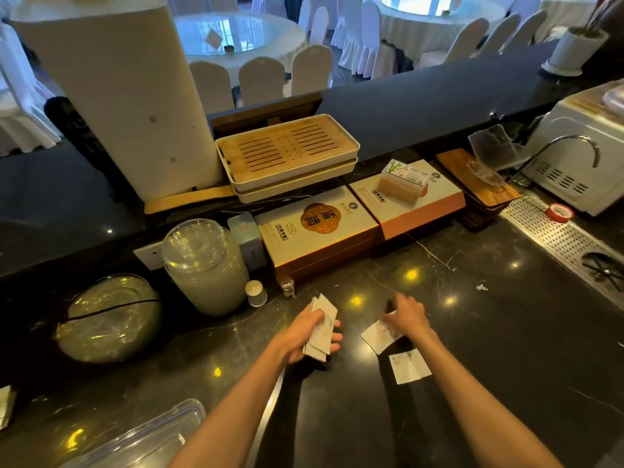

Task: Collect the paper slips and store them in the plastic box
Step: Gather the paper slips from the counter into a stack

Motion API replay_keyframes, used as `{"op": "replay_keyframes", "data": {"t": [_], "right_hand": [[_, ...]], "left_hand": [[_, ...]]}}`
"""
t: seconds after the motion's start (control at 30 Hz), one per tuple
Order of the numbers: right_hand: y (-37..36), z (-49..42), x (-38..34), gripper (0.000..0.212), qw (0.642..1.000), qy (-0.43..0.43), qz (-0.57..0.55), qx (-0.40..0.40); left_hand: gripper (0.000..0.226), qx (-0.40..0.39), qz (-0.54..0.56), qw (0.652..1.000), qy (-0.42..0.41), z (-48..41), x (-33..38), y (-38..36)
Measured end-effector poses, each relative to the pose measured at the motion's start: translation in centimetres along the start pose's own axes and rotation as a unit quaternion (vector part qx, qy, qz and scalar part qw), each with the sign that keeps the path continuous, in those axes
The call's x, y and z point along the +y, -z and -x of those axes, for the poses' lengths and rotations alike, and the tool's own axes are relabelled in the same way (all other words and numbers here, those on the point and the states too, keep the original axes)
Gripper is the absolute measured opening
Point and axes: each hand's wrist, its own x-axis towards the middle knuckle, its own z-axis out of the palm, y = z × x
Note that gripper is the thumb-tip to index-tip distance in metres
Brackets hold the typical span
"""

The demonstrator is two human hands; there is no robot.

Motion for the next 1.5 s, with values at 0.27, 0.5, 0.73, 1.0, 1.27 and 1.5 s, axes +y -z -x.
{"op": "replay_keyframes", "data": {"t": [0.27, 0.5, 0.73, 1.0, 1.27, 1.5], "right_hand": [[-2.0, 1.8, 1.1, 0.058, 0.998, -0.048, 0.004, -0.043], [-0.3, 3.9, -2.3, 0.021, 0.928, 0.081, -0.304, -0.197], [-2.4, 7.9, -6.9, 0.011, 0.921, 0.213, -0.215, -0.245], [-1.7, 7.5, -2.2, 0.054, 0.973, 0.114, -0.197, -0.017], [-2.8, 9.4, 6.6, 0.074, 0.992, -0.121, -0.014, 0.029], [-2.3, 12.0, 2.9, 0.033, 0.940, -0.027, -0.338, -0.016]], "left_hand": [[0.054, 0.059, -0.098, 0.993, -0.006, 1.0, -2.0, 0.6], [0.042, 0.150, -0.087, 0.984, -0.026, 3.1, -3.5, 2.6], [0.078, -0.074, 0.015, 0.995, 0.065, 4.9, -4.3, 1.5], [0.078, -0.035, 0.068, 0.997, 0.013, 5.8, -3.8, 1.3], [0.057, -0.010, 0.010, 0.998, -0.054, 7.0, -4.9, 1.8], [0.036, 0.078, -0.128, 0.987, -0.060, 9.0, -6.1, 0.7]]}}
